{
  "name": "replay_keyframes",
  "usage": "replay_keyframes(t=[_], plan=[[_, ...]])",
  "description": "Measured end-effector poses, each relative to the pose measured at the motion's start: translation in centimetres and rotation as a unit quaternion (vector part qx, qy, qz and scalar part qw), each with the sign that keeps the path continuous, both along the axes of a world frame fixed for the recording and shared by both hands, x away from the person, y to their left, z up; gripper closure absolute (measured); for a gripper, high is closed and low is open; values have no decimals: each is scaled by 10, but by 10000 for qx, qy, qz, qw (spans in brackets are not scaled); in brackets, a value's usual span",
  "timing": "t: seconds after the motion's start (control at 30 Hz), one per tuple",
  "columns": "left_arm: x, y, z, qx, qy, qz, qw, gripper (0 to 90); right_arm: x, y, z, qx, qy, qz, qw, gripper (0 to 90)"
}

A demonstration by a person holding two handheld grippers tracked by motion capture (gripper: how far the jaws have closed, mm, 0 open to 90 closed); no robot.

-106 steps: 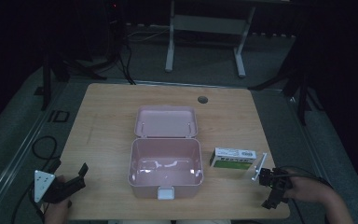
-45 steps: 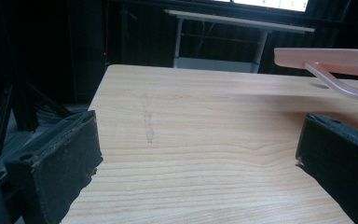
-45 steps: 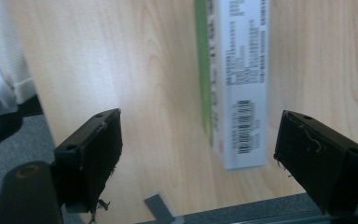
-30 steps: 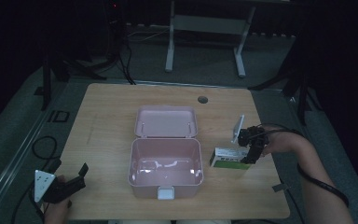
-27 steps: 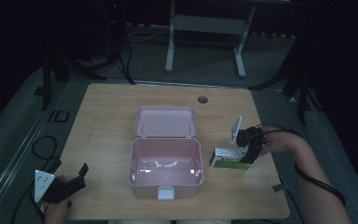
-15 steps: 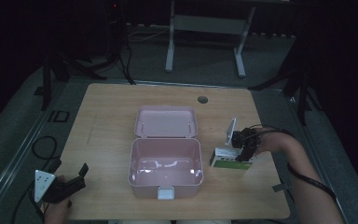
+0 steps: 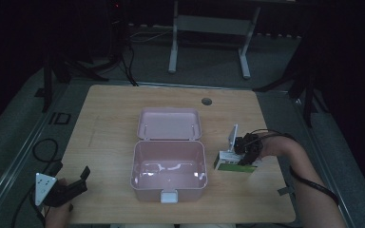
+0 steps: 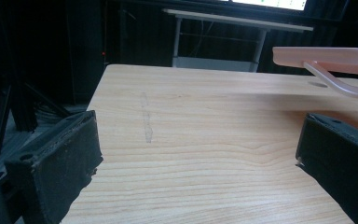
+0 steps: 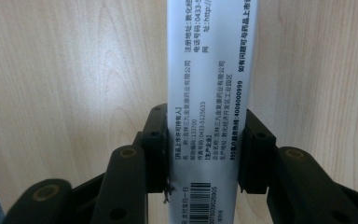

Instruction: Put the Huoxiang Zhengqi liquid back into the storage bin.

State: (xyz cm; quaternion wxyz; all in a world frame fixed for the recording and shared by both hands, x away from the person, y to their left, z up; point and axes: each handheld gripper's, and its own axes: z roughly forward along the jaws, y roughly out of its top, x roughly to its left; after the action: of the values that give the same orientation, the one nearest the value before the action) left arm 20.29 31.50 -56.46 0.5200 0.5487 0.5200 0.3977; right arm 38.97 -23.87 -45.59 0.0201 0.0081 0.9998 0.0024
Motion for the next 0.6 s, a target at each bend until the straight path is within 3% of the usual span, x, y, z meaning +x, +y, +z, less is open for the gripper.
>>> replay_keyframes(t=[0.3,0.6], plan=[[0,0,0,-2,2,12,10000,3,-1,2,3,-91,-64,15,9999,619],[0,0,0,2,8,16,10000,3,-6,4,20,-27,5,-61,10000,619]])
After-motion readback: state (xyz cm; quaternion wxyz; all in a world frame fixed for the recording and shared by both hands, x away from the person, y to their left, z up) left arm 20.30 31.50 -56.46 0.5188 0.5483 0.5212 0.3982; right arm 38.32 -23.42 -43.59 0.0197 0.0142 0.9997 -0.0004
